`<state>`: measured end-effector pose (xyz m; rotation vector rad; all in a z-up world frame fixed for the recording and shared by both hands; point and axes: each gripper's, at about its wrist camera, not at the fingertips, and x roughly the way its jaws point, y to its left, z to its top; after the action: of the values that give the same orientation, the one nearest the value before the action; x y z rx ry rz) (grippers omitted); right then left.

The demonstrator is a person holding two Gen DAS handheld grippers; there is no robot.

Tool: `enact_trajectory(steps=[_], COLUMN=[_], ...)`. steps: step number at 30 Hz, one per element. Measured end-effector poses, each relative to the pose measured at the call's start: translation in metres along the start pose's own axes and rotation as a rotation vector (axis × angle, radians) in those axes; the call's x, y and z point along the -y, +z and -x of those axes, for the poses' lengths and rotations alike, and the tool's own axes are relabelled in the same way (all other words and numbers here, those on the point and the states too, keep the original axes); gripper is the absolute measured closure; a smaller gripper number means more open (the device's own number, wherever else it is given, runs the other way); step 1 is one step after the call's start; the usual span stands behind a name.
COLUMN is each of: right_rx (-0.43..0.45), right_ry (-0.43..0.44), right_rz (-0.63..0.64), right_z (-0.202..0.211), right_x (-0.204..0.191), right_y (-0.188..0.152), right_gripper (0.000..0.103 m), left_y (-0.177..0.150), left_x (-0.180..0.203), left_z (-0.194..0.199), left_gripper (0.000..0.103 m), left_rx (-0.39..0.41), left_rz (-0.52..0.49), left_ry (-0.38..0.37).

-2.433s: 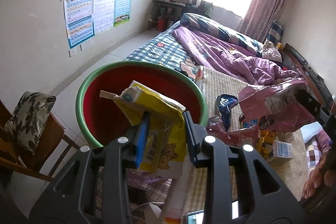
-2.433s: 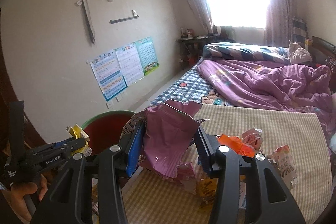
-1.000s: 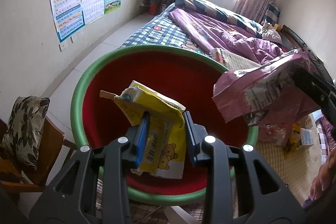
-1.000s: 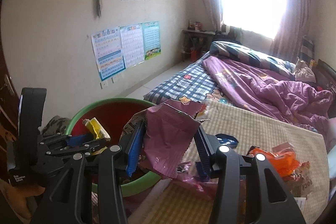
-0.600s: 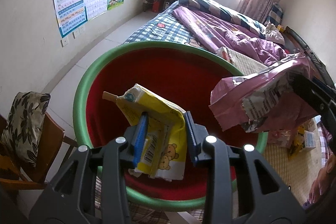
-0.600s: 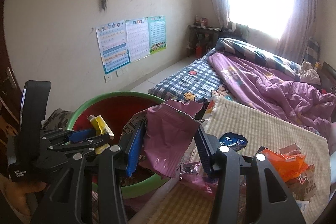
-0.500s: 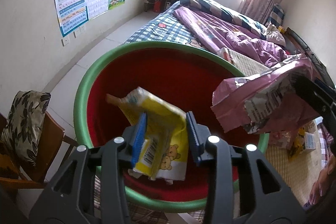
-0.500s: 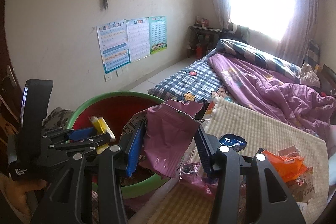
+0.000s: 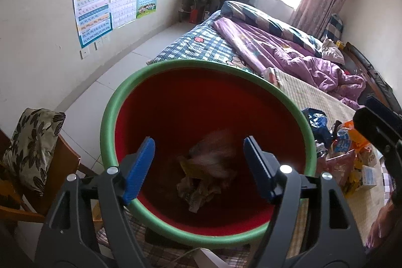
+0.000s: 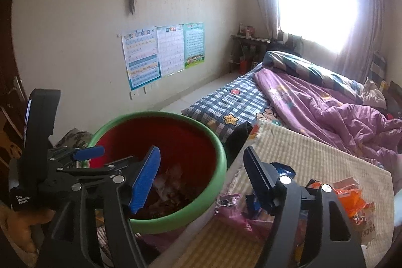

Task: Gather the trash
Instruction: 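Carry the yellow wrapper into the red basin and open the left gripper, then grasp the pink-and-purple wrapper with the left gripper and lift it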

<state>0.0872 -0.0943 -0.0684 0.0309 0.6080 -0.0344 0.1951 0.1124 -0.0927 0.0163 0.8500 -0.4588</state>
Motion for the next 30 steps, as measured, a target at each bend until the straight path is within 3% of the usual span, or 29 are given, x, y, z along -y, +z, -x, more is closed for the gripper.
enact_trajectory(steps=[15,24,30], right_rx=[0.044,0.036,-0.018], right_ry=[-0.069,-0.098,-0.104], right_rz=[-0.135,-0.234,-0.257], right_z=[0.062,0.103,0.123], right_x=[0.087,0.171,0.219], right_y=[-0.018,-0.05,-0.082], right_gripper=[0.033,0.033,0.033], left_y=[-0.017,-0.047,-0.068], left_x=[0.039,0.101,0.151], left_z=[0.032,0.047,0.042], left_gripper=[0.033,0.033,0.033], left_rx=[0.017,-0.002,-0.03], left_rz=[0.006,0.019,0.037], left_ry=[-0.018,-0.012,-0.031])
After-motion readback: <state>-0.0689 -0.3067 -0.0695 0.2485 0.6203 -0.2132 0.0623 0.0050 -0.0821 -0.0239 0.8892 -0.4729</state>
